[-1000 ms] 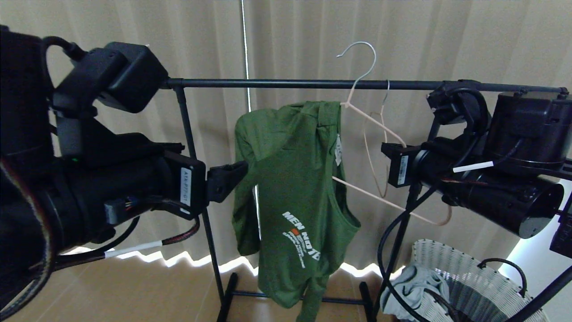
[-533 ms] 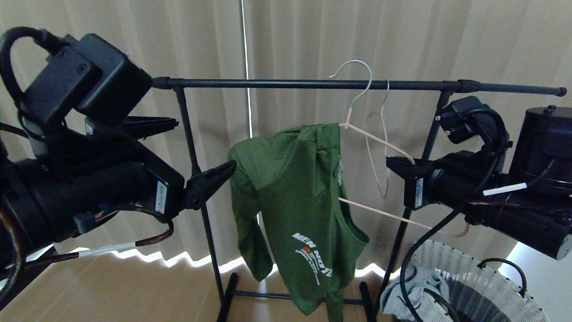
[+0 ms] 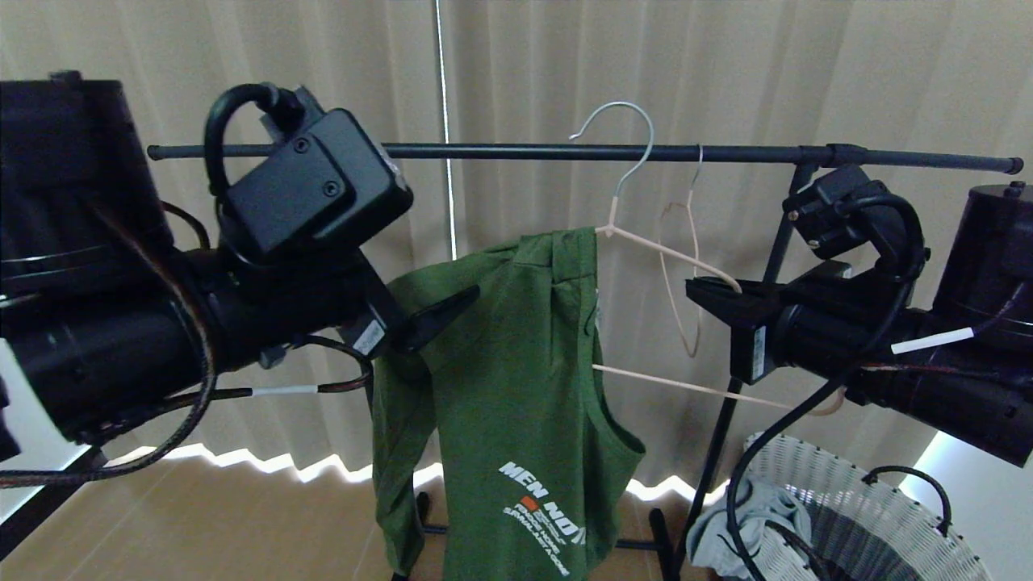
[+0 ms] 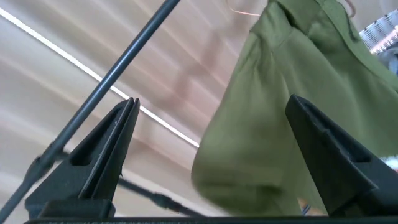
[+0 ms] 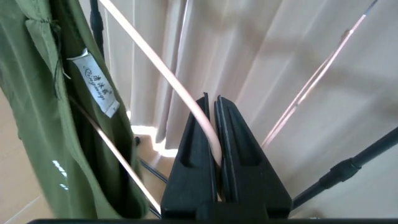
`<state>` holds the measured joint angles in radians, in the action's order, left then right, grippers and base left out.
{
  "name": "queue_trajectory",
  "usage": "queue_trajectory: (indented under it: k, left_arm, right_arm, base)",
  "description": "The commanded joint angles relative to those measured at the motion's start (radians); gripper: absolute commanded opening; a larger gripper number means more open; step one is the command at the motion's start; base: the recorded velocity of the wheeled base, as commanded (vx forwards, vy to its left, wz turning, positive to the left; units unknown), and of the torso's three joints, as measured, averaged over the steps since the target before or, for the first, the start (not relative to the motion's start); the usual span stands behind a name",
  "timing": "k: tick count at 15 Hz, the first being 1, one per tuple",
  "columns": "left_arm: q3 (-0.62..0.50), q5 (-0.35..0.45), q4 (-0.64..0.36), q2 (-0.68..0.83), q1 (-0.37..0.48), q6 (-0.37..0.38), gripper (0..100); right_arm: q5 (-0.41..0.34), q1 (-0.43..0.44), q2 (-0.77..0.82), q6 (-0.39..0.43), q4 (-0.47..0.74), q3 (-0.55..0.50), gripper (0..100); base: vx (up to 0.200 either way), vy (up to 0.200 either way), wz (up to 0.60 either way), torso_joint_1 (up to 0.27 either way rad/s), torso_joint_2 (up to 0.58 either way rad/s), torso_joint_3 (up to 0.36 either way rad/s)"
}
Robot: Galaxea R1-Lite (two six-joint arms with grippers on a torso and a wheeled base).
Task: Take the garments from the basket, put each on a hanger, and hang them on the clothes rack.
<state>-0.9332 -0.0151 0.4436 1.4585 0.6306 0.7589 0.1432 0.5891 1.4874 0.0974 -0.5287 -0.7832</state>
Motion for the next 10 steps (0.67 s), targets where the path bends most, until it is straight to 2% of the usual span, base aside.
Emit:
queue_trajectory:
  k: [1,6,8,10]
  left_arm:
    - [-0.039,0.000,0.007,0.092,0.001,0.023,100]
    - [-0.058,0.000,0.061,0.160,-0.003,0.036,100]
    - [-0.056,0.000,0.093,0.171,-0.003,0.034,100]
    - [-0.056,0.000,0.093,0.171,-0.003,0.034,100]
  right_arm:
    - [-0.001,0.008,-0.004,-0.001,-0.002,0.002,0]
    - [-0.002,0.087,-0.056,-0.002,0.000,0.035,0]
    - [-0.068,0.098,-0.078,-0.002,-0.002,0.056,0]
    - [-0.090,0.101,-0.088,-0.002,-0.002,0.061,0]
  base:
    - [0.000,0.000,0.00,0.000,0.00,0.000]
    - [0.000,0.000,0.00,0.000,0.00,0.000]
    - [0.000,0.000,0.00,0.000,0.00,0.000]
    - [0.000,0.000,0.00,0.000,0.00,0.000]
